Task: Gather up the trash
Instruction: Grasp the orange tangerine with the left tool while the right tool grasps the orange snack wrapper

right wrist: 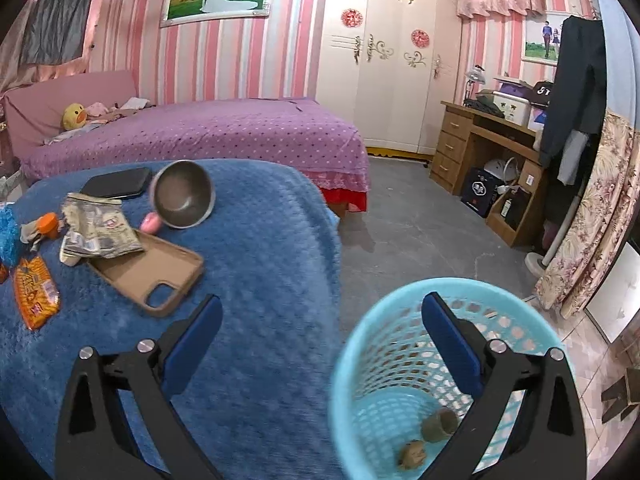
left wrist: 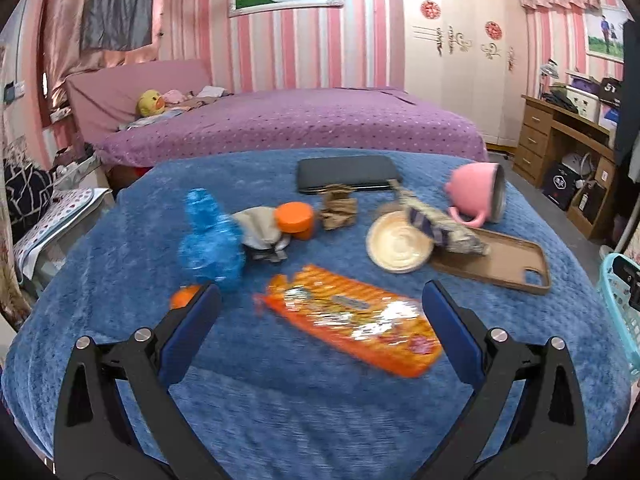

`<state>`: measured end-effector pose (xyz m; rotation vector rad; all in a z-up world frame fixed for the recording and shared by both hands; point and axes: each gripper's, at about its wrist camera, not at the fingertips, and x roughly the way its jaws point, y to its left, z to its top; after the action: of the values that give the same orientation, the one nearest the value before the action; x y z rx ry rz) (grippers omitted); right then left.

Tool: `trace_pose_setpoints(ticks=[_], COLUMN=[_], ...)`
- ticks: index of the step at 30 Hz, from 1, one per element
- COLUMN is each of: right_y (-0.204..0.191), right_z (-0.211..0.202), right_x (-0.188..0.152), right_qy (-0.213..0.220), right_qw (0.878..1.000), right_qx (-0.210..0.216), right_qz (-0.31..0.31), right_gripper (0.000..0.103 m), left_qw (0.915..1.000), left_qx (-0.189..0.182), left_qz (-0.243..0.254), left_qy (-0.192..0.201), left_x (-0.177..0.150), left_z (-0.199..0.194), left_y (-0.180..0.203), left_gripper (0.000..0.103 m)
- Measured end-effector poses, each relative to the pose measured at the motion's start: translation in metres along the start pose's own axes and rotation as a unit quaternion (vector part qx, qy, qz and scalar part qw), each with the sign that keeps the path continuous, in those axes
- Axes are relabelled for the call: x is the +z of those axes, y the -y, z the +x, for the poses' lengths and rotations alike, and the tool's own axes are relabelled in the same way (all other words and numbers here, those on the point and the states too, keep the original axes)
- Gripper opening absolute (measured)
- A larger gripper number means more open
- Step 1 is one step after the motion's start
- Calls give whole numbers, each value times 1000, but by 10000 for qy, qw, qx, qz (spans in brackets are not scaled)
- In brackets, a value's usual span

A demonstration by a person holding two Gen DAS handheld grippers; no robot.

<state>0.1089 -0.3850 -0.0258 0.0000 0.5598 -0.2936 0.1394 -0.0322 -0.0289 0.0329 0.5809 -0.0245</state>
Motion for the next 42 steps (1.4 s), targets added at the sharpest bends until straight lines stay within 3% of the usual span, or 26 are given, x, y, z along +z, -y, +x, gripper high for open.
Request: trace_pose_setpoints(ticks=[11, 16, 20, 24, 29, 42], right_y=[-47, -68, -82, -96, -111, -196], right_z=[0, 4, 7, 7, 2, -5], right_x=[0, 3, 2, -1, -5, -12], right_qy=[-134, -269, -343, -370, -387, -600], right_qw=[9996, 9988, 9983, 9976, 9955, 9797], right_qx=[264, 396, 463, 580, 847, 1704], right_qz=[3, 110, 107, -6, -148, -863], right_gripper=[98, 98, 98, 98, 98, 97], left_qw=[9987, 9963, 9938, 9909, 9916, 9957], left_qx=[287, 234, 191, -100, -281, -43], left_qz=[-129, -456, -498, -482, -449, -492], left_qy=[-390, -695, -978, -1256, -1181, -786], left_x=[-4, -7, -8, -6, -7, -9], left_z=[24, 42, 61, 79, 78, 20], left_y=[-73, -99, -104, -102, -101, -109], left_gripper=[97, 97, 86, 61, 35, 30])
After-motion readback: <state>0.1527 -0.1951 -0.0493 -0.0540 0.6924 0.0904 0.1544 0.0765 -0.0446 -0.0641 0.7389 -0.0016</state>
